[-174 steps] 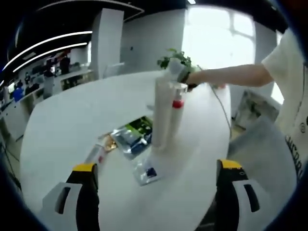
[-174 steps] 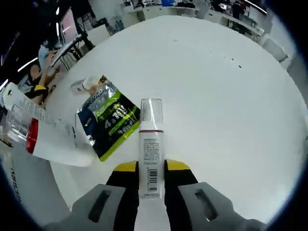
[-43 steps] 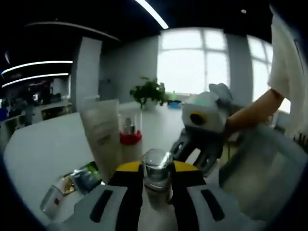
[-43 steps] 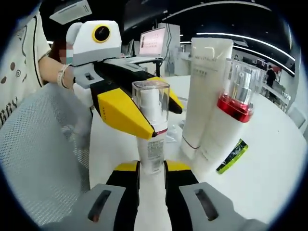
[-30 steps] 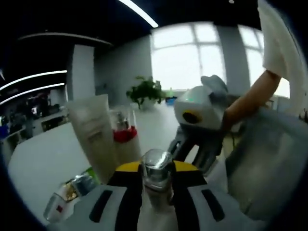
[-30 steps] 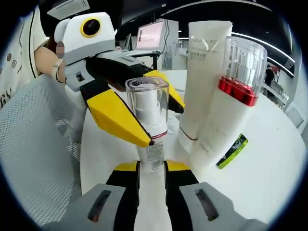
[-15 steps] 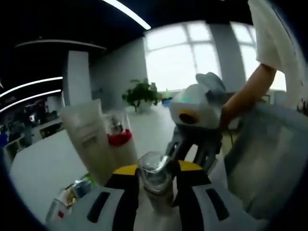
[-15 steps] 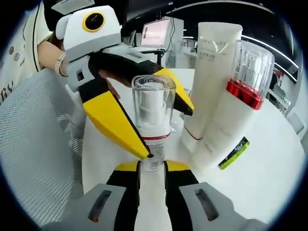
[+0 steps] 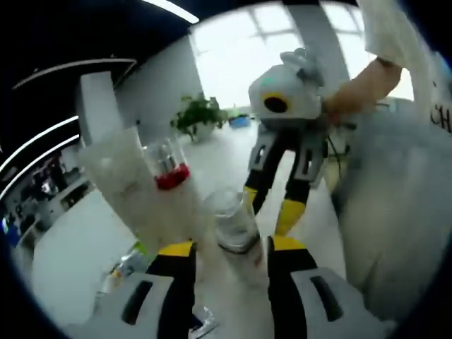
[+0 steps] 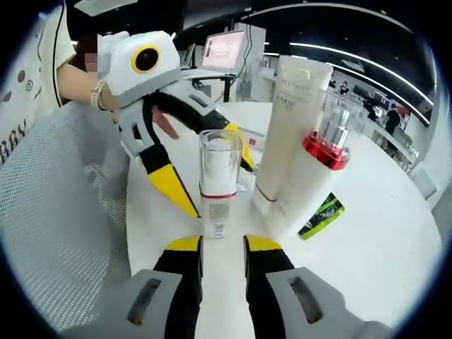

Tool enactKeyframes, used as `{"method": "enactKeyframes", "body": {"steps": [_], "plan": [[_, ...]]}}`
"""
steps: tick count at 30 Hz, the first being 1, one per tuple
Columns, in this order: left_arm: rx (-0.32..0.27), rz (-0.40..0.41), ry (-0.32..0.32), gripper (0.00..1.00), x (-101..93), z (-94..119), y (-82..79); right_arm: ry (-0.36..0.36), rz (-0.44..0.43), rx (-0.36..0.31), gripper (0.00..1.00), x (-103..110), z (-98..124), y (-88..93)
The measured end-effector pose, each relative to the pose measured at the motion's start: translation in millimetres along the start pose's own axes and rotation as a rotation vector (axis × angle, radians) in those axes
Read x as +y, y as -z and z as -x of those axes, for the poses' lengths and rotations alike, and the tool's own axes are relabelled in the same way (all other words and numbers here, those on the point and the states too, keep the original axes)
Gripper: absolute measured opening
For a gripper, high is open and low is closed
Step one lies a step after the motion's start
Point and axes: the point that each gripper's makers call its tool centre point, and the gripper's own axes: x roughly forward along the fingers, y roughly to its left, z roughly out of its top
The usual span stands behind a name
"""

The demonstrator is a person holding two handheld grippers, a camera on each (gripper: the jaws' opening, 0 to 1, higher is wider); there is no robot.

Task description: Arrange the skincare products in the storage area until every visible bottle or jar stands upright without overlapping.

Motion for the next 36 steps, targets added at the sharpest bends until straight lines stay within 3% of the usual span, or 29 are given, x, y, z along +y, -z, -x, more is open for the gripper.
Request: {"method": "enactKeyframes", "body": {"steps": [6, 10, 21, 36], "plan": [[0.115, 0.017, 0.034, 0.28, -3.3, -4, 27.5, -0.011, -0.013, 0.016, 0.21, 7, -3, 2.0], [0.157, 0.003, 0.031, 0.22, -5.0, -5, 31.5, -0.021, -0.046, 0.036, 0.2, 11, -10, 3.4], [0.189, -0.051, 0.078, 0.09, -12.4, -12, 28.0, -0.036, -0.093, 0.077, 0.12, 9, -23, 6.1], [0.196, -0.056, 0.078, 0.07, -12.1, -20, 21.1, 0.038, -0.121, 0.081, 0.11, -8, -31, 11.4]]}}
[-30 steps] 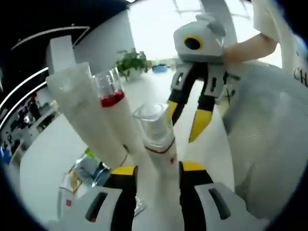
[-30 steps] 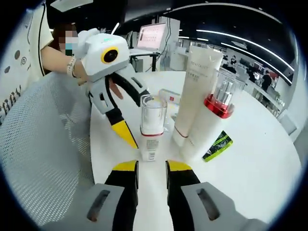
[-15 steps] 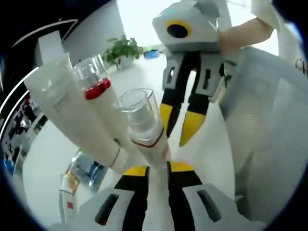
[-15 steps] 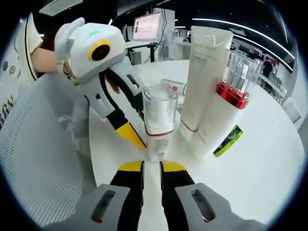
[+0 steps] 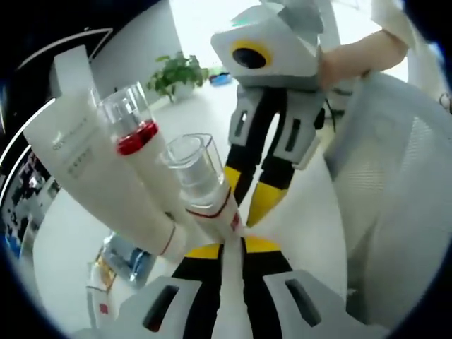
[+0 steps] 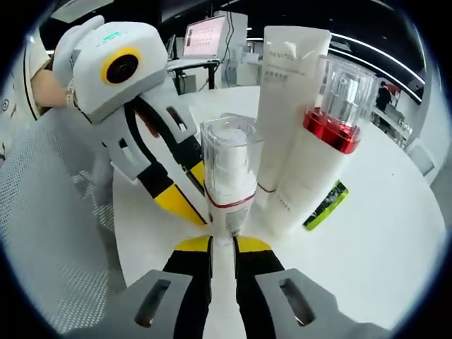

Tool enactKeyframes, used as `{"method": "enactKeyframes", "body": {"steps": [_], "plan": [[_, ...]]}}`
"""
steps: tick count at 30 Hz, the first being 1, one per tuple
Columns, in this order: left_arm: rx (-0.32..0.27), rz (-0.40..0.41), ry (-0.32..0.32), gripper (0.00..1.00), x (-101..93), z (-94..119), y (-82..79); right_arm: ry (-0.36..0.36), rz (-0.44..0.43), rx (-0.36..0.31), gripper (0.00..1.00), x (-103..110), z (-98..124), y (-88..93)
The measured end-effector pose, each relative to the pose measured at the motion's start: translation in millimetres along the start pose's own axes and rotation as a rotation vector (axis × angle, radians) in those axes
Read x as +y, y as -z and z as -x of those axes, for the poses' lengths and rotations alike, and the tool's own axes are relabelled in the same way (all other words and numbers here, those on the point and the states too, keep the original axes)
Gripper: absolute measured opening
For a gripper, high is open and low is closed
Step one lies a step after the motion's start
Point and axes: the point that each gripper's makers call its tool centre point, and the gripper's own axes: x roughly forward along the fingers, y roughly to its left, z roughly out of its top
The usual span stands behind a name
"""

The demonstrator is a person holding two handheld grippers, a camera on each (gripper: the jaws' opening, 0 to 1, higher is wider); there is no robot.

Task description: Arrange the skincare products in the storage area until every visible bottle or jar stands upright without overlapping.

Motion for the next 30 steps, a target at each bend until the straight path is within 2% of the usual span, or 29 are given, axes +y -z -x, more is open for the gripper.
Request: {"method": "enactKeyframes", "body": {"steps": [8, 14, 30], "plan": [[-0.001, 0.013, -0.006, 0.07, 7.4, -9, 0.3, 0.03, -0.058, -0.021, 0.11, -11, 1, 1.3], [-0.002, 0.03, -0.04, 0.08, 13.6, -12, -3.1, 0.042, -0.056, -0.018, 0.11, -19, -1, 0.9], [-0.009, 0.052, -0.071, 0.08, 22.9, -18, -5.9, 0.072, -0.08, -0.018, 0.1, -30, -3, 1.8]]}}
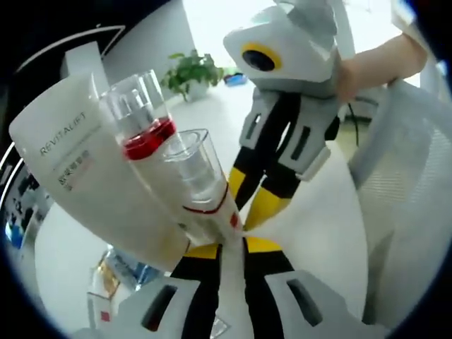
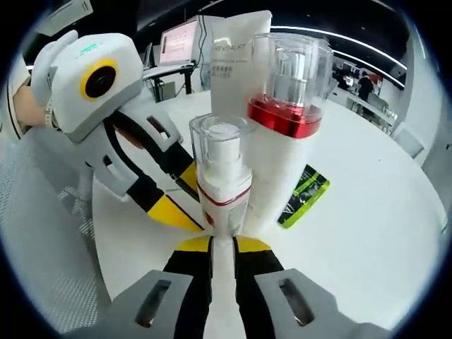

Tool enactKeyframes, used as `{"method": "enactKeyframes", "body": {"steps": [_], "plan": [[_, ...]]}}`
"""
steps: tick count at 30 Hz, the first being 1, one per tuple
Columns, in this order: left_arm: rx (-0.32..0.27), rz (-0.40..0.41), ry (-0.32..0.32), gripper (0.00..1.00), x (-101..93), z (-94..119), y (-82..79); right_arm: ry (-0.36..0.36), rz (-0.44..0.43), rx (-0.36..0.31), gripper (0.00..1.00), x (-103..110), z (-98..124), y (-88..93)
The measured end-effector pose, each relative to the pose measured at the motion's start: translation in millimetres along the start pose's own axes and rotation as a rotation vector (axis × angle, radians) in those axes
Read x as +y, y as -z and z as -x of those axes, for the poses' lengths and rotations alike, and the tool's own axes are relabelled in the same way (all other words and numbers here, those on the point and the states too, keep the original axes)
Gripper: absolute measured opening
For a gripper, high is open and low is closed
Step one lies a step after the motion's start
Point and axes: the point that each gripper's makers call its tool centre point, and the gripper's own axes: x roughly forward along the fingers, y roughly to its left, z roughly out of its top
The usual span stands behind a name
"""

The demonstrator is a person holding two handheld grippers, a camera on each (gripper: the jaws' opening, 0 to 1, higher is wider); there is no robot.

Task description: Arrange the skincare products in the storage area until every visible bottle or jar stands upright without overlapping.

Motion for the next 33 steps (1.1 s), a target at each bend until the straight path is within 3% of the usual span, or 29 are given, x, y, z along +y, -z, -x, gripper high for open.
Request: {"method": "enactKeyframes", "body": {"steps": [33], "plan": [[0.021, 0.016, -0.025, 0.09, 4.7, 1.2, 6.4, -0.009, 0.003, 0.021, 0.12, 2.0, -6.0, 4.9]]}}
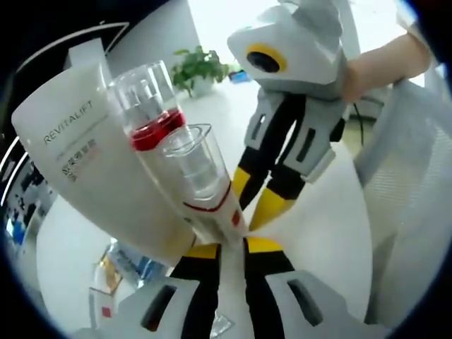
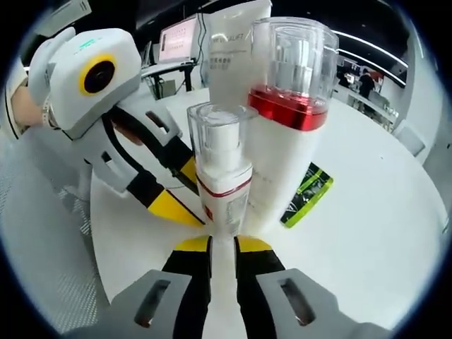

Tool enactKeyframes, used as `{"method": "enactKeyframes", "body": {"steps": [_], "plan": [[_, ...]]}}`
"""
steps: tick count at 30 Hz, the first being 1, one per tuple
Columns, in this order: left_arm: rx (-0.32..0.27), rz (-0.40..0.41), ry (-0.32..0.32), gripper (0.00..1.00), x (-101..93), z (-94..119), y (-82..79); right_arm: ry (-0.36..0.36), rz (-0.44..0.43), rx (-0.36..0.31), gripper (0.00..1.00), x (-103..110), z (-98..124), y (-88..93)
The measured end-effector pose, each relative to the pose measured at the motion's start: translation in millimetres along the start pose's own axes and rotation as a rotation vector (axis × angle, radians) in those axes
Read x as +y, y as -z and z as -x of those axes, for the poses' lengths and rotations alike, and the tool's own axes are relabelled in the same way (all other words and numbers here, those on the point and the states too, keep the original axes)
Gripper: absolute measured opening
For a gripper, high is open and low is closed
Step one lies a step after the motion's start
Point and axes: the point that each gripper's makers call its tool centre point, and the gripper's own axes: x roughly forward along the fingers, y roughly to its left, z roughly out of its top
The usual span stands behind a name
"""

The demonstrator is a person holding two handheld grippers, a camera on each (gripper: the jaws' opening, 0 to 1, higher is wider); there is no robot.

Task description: Arrange the skincare products in the storage area until every visible bottle or jar stands upright without overlapping.

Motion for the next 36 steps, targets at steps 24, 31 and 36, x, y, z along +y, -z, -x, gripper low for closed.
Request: {"method": "enactKeyframes", "body": {"steps": [24, 31, 36], "plan": [[0.015, 0.061, -0.061, 0.14, 15.7, 41, 10.7, 0.042, -0.032, -0.044, 0.16, 1, 27, -14.4], [-0.02, 0.097, -0.121, 0.17, 25.7, 63, 13.6, 0.071, -0.035, -0.056, 0.22, 2, 37, -18.0], [-0.037, 0.135, -0.178, 0.23, 35.3, 83, 19.3, 0.094, -0.054, -0.078, 0.28, 5, 49, -26.0]]}}
